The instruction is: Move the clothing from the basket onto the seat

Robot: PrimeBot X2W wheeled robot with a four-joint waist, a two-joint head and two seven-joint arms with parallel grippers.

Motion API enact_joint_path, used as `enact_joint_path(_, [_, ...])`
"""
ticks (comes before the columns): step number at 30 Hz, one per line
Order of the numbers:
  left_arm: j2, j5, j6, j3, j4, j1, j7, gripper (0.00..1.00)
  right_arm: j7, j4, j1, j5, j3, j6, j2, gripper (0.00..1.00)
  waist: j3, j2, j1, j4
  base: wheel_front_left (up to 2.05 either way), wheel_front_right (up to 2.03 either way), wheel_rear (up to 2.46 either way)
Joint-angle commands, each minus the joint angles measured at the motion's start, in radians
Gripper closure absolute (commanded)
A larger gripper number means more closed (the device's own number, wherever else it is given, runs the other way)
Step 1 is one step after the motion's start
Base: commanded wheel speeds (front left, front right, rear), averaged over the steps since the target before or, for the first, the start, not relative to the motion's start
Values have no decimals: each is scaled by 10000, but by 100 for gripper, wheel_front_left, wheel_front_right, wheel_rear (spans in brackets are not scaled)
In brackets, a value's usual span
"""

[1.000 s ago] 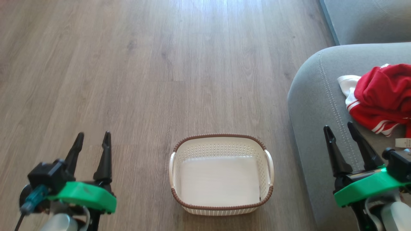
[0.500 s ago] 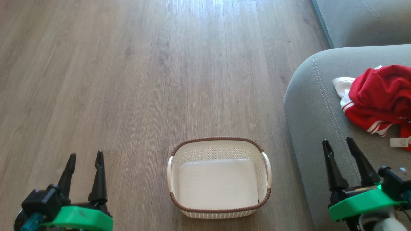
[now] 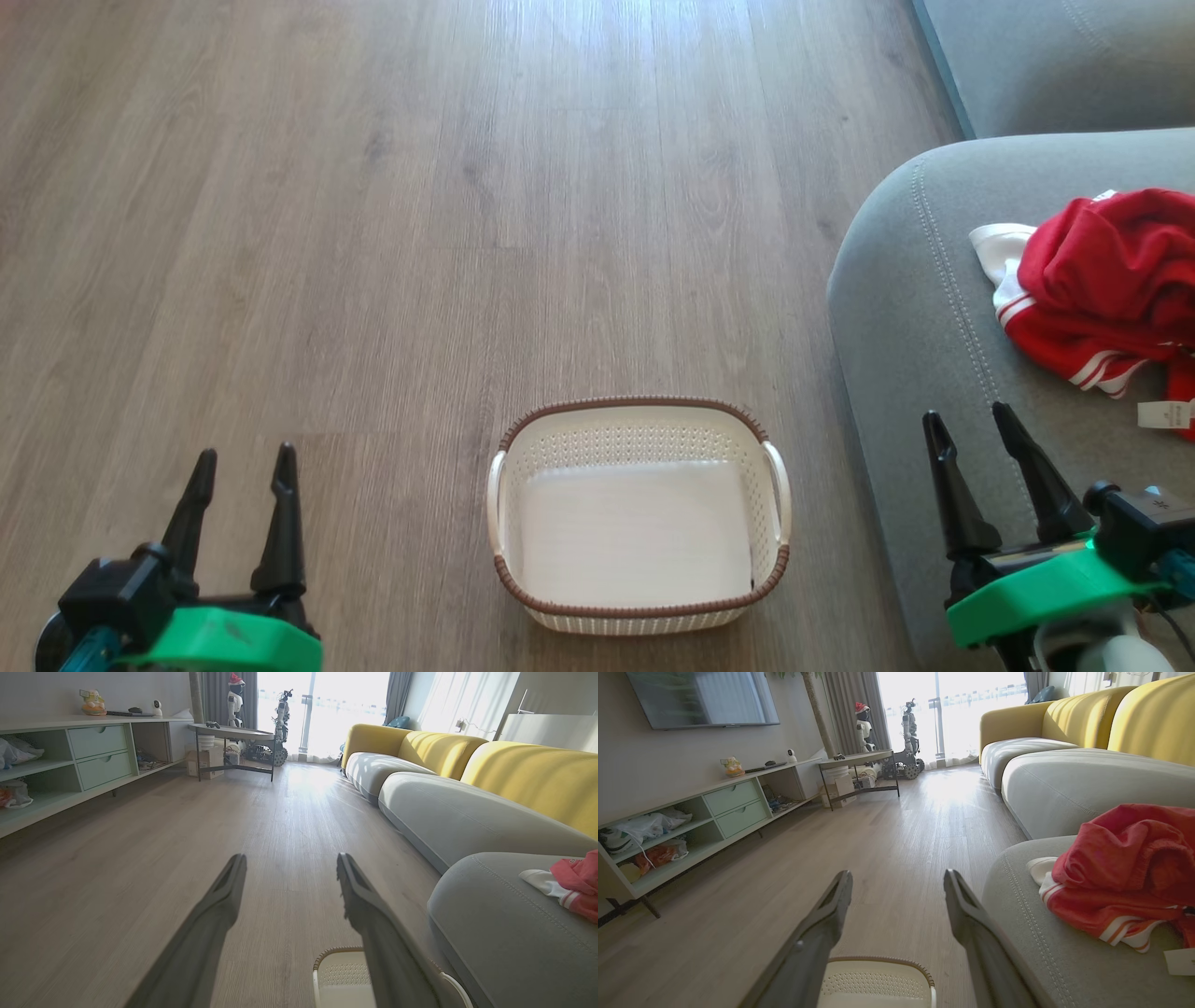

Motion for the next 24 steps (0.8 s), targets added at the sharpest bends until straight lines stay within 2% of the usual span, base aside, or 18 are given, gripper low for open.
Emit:
enact_joint_path(1, [46, 97, -60, 537, -210, -328, -95, 0, 5, -360, -317, 58, 233, 71, -242, 0, 4, -1, 1, -7, 0, 0, 0])
enact_joint_path(20, [-287, 242, -609, 864, 52, -276, -95, 0, 50, -333, -337, 156, 315, 71, -254, 0, 43, -1, 1, -106, 0, 0, 0])
enact_joint_path(21, [-372, 120, -573, 422, 315, 5, 0, 100, 46, -2, -3, 76, 131, 0, -9, 100, 43, -1, 1, -106, 0, 0, 0])
enact_joint_path(24, [-550, 96, -602, 318, 769, 52, 17, 100, 44, 483, 70, 71, 221, -12, 105, 100, 44, -1, 1, -107, 0, 0, 0])
